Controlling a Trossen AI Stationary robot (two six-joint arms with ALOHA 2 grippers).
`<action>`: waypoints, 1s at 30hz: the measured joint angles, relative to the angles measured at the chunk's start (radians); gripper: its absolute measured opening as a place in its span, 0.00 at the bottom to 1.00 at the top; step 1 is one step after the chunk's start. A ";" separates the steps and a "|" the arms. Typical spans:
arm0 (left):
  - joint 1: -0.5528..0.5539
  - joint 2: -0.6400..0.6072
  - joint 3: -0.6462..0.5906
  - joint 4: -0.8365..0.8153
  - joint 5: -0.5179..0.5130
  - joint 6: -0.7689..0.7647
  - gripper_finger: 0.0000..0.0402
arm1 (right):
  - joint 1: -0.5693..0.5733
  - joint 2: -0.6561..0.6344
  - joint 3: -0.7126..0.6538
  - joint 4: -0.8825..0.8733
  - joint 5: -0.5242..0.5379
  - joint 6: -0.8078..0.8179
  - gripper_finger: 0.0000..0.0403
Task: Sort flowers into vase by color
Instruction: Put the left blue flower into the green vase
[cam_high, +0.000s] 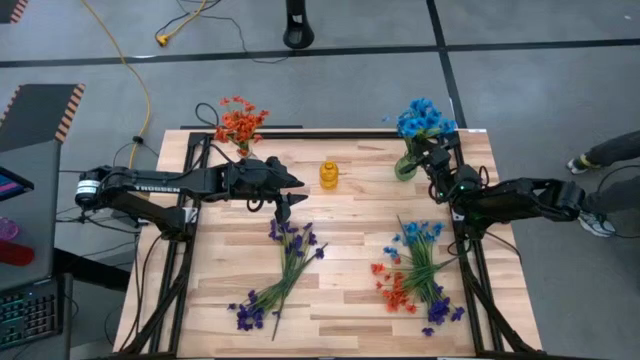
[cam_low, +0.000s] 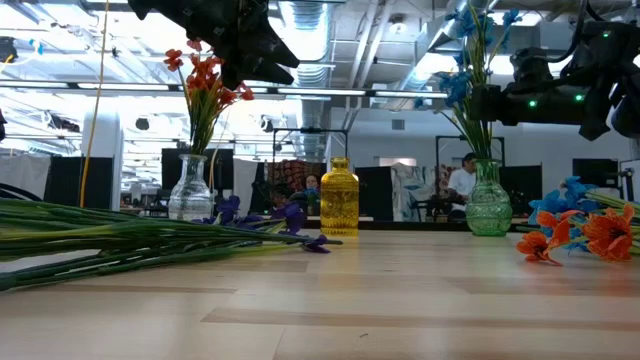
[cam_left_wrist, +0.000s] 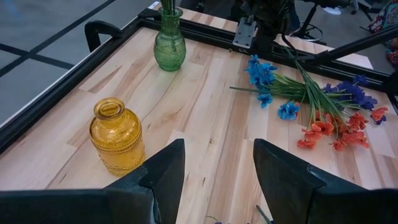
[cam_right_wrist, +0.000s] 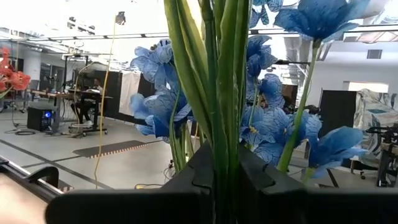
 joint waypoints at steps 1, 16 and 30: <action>0.000 0.000 0.000 0.000 0.000 0.000 0.44 | 0.000 0.000 0.000 0.000 0.000 0.000 0.14; 0.000 0.000 0.000 0.000 0.000 0.000 0.44 | 0.000 0.000 0.000 -0.001 0.010 0.042 0.41; 0.000 0.000 0.000 0.000 0.000 0.000 0.44 | 0.159 0.000 0.000 -0.055 0.297 0.052 0.49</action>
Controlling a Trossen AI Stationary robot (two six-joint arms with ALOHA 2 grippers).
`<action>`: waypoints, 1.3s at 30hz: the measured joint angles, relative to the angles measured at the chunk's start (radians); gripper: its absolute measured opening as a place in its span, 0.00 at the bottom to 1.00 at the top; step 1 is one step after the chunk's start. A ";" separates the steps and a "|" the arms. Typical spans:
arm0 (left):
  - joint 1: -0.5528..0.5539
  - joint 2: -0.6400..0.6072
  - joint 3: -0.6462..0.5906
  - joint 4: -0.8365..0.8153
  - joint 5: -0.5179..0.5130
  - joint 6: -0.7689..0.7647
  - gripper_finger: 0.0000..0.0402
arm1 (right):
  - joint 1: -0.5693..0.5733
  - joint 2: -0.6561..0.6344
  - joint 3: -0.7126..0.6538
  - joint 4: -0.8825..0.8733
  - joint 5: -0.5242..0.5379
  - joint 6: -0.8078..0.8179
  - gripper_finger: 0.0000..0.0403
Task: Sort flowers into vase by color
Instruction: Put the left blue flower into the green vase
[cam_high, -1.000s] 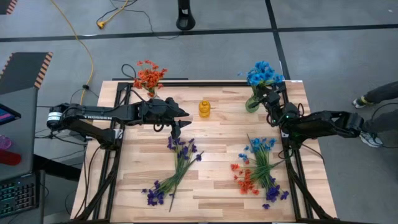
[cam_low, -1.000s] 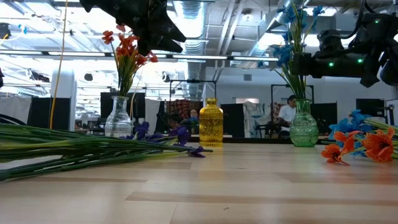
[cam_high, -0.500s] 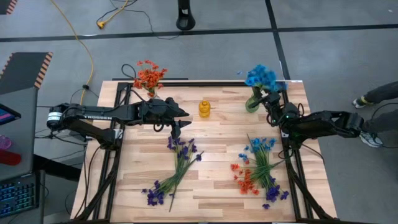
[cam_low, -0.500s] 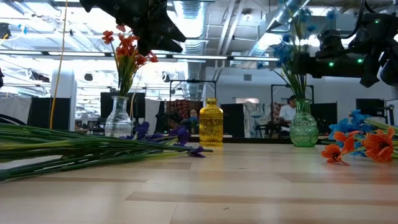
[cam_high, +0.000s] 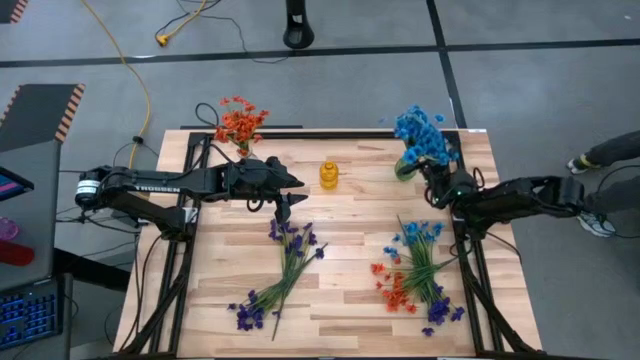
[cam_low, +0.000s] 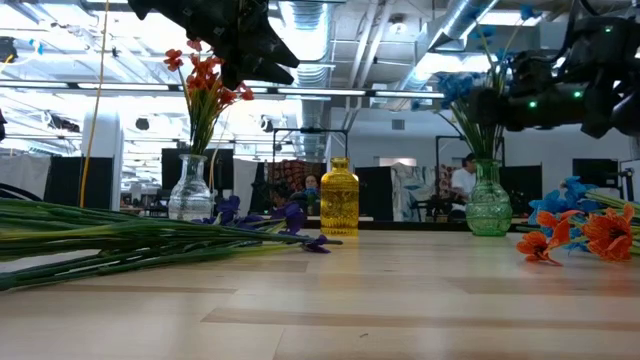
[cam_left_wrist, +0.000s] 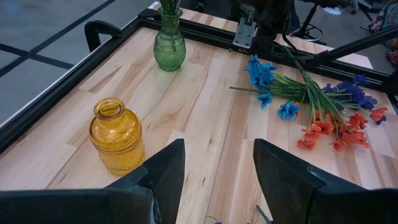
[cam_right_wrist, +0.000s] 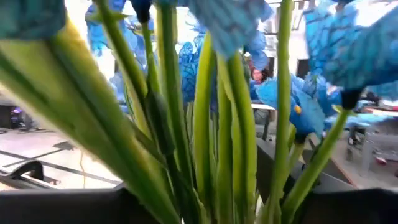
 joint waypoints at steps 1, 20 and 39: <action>0.000 0.000 0.000 0.000 0.000 0.000 0.44 | 0.012 0.000 0.000 -0.003 0.028 0.000 0.49; 0.000 0.000 0.000 0.000 0.000 0.000 0.44 | 0.226 -0.002 0.000 -0.022 0.421 -0.053 0.49; 0.000 0.000 0.000 0.000 0.000 0.000 0.44 | 0.391 -0.003 0.000 0.020 0.568 -0.051 0.49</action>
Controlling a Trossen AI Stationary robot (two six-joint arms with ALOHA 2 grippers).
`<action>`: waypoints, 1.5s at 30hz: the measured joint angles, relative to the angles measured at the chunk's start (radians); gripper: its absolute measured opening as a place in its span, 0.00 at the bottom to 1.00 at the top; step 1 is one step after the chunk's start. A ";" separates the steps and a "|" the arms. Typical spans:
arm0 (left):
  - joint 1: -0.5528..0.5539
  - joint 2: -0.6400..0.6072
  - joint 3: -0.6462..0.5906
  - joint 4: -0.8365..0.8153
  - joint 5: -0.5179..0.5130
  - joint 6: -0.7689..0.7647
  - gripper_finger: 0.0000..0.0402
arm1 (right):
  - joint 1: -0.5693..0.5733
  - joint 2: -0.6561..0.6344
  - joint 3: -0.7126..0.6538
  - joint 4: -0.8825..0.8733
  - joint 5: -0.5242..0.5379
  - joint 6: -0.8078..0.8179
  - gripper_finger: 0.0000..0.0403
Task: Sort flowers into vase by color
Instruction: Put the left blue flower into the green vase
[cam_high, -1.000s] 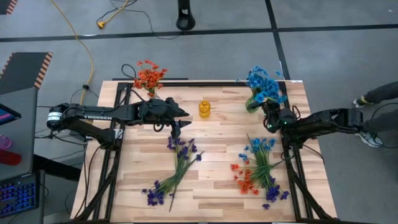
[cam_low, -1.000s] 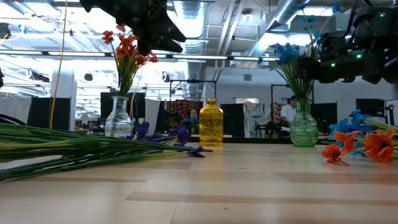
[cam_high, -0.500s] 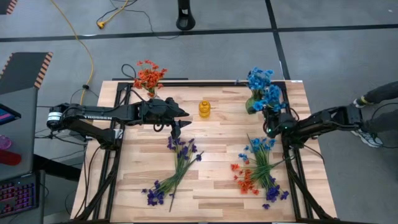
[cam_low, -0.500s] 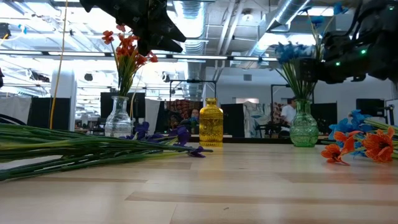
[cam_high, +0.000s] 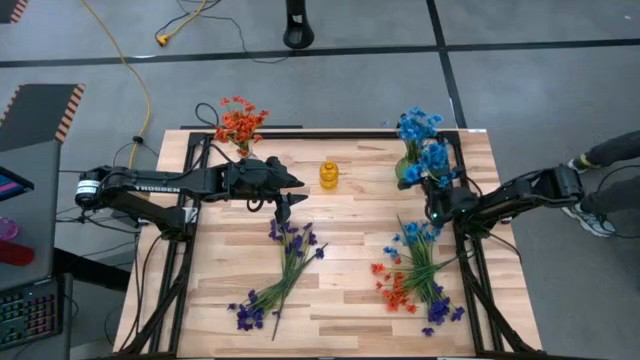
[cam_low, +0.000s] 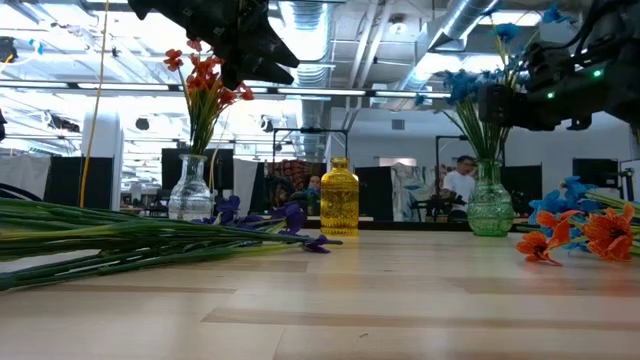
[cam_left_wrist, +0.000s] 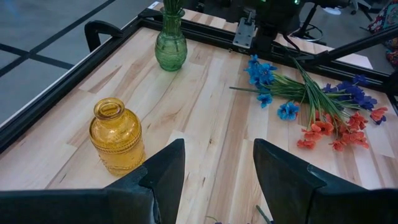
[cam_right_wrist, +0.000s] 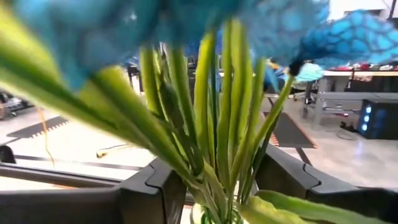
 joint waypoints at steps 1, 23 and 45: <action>0.000 0.000 0.000 0.000 0.000 0.000 0.44 | 0.003 0.000 0.000 0.006 0.000 -0.018 0.49; 0.000 0.000 0.000 0.000 0.000 0.000 0.44 | -0.020 0.000 0.004 -0.202 -0.005 -0.229 0.49; 0.000 0.000 0.000 0.000 0.000 -0.015 0.44 | 0.007 0.000 0.004 -0.399 -0.003 -0.312 0.49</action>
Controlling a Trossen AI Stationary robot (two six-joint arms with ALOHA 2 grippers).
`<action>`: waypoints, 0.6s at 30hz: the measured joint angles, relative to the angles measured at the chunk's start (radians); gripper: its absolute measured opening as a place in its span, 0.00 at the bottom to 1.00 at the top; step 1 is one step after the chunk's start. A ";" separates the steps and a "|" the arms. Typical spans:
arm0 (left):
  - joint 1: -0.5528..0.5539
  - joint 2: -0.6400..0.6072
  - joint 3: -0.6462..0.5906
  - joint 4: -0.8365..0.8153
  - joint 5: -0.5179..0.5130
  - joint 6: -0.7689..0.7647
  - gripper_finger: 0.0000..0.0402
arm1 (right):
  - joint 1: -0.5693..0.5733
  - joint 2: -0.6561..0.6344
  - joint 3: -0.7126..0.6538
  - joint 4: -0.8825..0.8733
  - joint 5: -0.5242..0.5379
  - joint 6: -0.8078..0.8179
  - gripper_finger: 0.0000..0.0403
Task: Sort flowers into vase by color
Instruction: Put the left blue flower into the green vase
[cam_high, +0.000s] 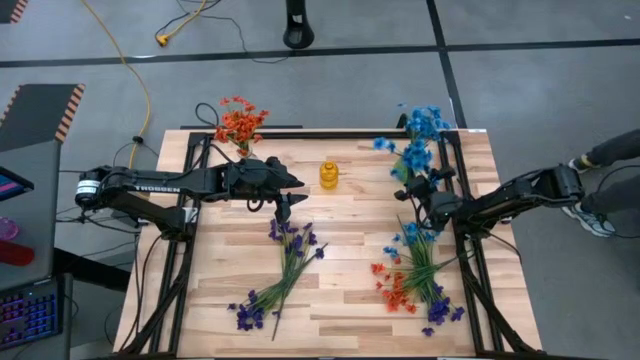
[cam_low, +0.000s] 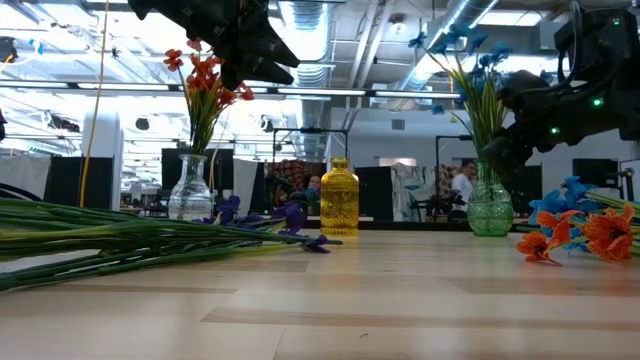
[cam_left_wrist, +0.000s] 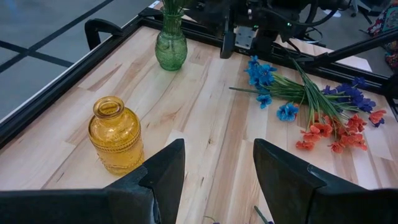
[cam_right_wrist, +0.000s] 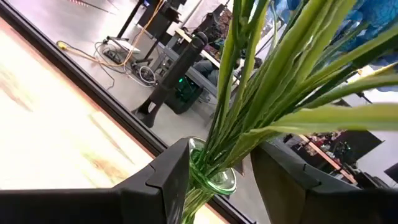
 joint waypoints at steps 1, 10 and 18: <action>0.000 0.000 0.000 0.000 0.000 0.000 0.44 | 0.000 0.000 0.000 0.000 0.000 -0.004 0.49; 0.000 0.000 0.000 0.000 0.000 0.000 0.44 | 0.000 0.000 0.019 0.001 -0.004 -0.003 0.49; 0.000 0.000 0.000 0.000 0.000 0.000 0.44 | 0.000 0.000 0.100 0.001 -0.051 -0.003 0.49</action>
